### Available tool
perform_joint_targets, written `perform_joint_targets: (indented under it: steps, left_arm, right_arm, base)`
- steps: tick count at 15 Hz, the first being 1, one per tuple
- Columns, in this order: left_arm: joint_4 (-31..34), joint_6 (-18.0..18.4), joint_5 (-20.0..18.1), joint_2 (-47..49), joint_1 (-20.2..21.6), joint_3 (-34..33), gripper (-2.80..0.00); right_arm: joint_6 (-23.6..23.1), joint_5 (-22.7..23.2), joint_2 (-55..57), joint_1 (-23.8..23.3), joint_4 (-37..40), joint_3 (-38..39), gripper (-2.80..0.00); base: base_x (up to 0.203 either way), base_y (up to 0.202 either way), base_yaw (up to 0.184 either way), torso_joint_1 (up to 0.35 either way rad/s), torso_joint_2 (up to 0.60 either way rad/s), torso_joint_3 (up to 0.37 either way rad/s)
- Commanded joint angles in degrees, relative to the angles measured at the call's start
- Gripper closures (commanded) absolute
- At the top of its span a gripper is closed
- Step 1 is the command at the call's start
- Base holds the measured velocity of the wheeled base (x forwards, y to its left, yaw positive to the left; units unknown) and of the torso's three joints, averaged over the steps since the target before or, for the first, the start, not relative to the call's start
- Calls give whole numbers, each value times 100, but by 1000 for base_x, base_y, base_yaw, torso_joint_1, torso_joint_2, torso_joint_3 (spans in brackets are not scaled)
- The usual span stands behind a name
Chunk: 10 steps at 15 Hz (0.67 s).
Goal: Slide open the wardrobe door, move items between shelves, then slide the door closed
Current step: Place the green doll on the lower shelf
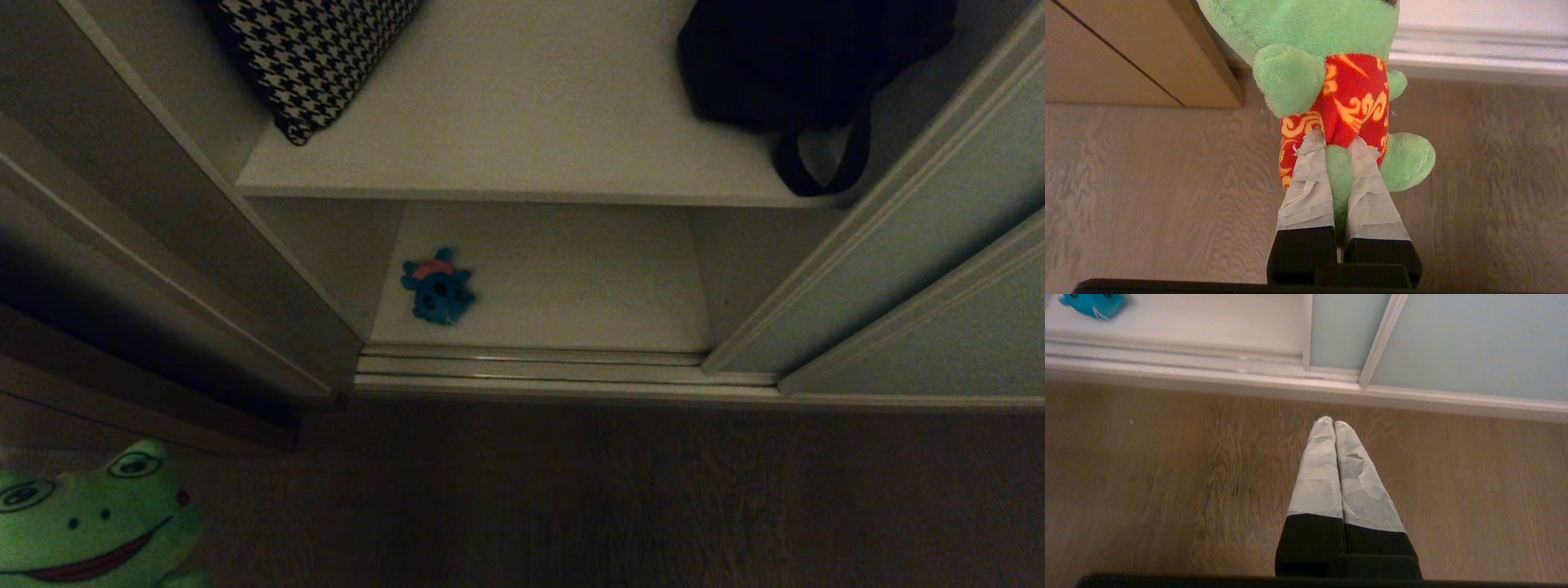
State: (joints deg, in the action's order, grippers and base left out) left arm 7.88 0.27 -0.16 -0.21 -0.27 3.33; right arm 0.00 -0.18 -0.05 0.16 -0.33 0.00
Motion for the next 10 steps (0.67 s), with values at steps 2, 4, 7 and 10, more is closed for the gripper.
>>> perform_joint_targets:
  steps: [2, 4, 7, 10]
  left_arm:
    - [4, -1, -1, 21, 0, 1, 0]
    - [4, 0, -1, 21, 0, 1, 0]
    - [4, 8, -1, 21, 0, 1, 0]
    - [4, -1, -1, 21, 0, 1, 0]
  right_arm:
    - [0, 1, -4, 2, -2, 0, 0]
    - [0, 1, -4, 2, -2, 0, 0]
    - [0, 1, -4, 2, -2, 0, 0]
    - [2, 1, -4, 2, -2, 0, 0]
  base:
    - [0, 0, 0, 0, -1, -199]
    - [0, 0, 0, 1, 5, -200]
    - [0, 0, 0, 4, 1, -200]
    - [0, 0, 0, 3, 3, -193]
